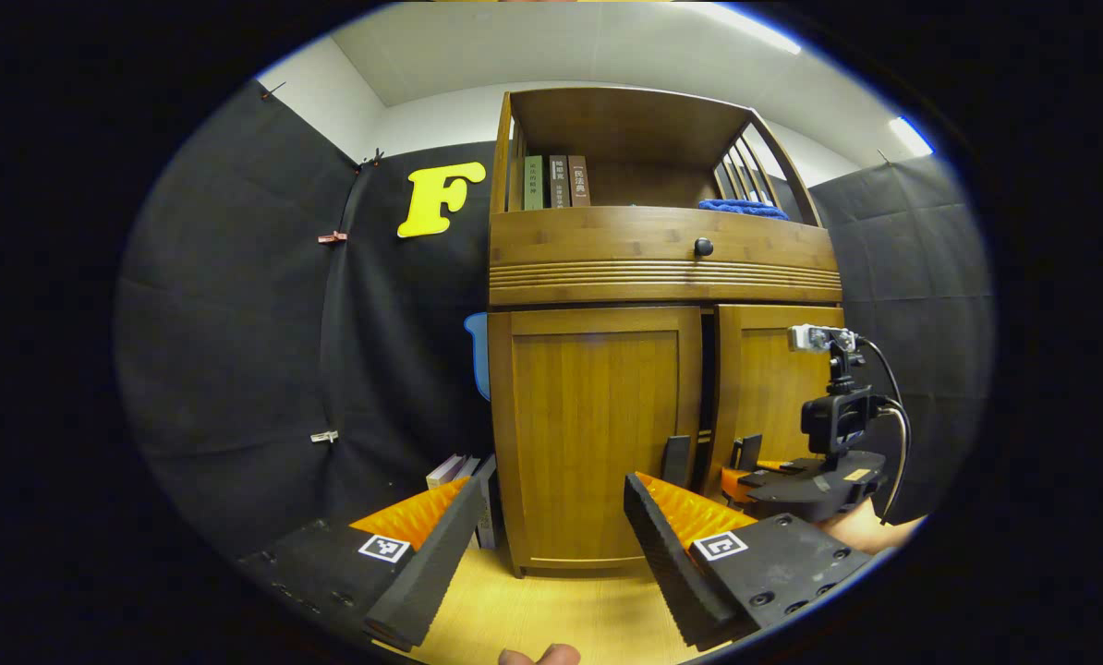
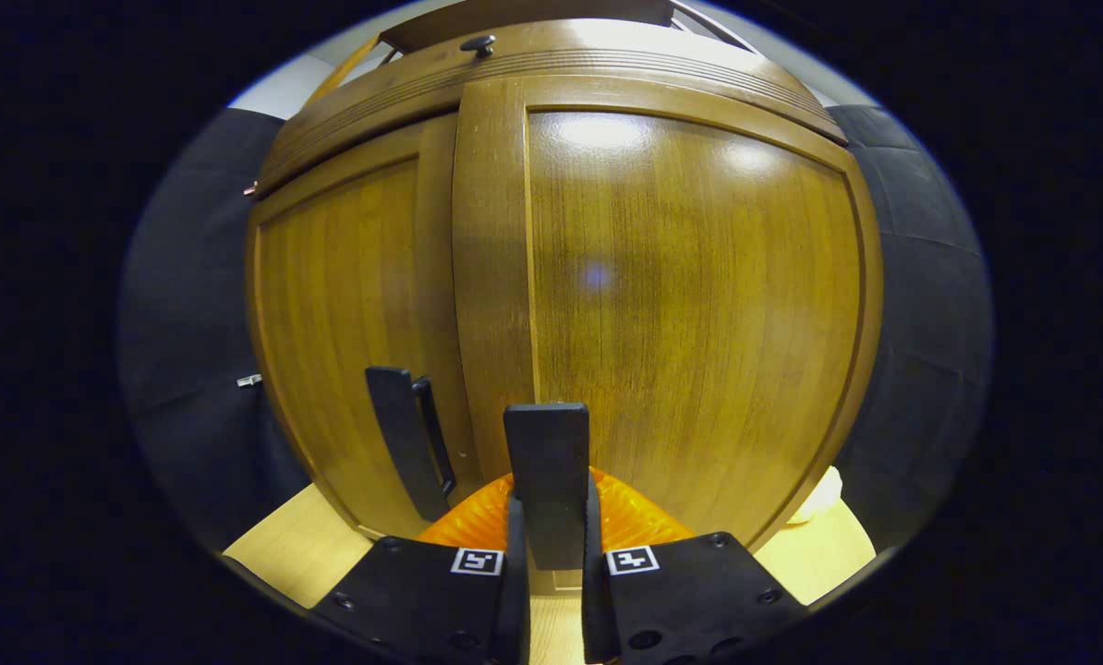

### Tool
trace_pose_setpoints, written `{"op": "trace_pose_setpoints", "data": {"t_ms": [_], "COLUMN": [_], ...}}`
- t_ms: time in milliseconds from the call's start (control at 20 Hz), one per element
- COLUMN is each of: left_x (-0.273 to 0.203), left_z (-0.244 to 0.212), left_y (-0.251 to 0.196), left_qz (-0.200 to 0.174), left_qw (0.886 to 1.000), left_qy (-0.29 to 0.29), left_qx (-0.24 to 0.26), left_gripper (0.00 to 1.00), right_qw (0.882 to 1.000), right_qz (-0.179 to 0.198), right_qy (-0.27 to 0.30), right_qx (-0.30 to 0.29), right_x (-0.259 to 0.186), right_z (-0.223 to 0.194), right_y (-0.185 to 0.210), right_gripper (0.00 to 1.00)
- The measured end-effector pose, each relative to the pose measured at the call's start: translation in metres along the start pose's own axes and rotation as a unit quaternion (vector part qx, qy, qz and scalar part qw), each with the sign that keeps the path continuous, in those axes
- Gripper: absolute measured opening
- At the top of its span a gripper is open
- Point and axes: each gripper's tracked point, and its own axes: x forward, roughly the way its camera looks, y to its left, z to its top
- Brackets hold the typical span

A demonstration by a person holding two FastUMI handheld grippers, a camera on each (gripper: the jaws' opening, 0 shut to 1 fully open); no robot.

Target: Open the right door of the double-door shoe cabinet with the right hand, and open the left door with the left hand.

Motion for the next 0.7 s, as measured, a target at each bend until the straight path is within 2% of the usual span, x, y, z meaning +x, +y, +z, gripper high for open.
{"op": "trace_pose_setpoints", "data": {"t_ms": [300, 700], "left_x": [-0.014, -0.016], "left_z": [0.005, 0.007], "left_y": [-0.022, -0.063], "left_qz": [-0.010, -0.027], "left_qw": [1.000, 1.000], "left_qy": [-0.006, -0.009], "left_qx": [-0.009, -0.009], "left_gripper": [0.96, 0.95], "right_qw": [1.000, 1.000], "right_qz": [0.019, -0.014], "right_qy": [-0.010, 0.000], "right_qx": [0.014, 0.022], "right_x": [-0.001, 0.000], "right_z": [0.005, 0.003], "right_y": [0.002, -0.002], "right_gripper": [0.26, 0.25]}}
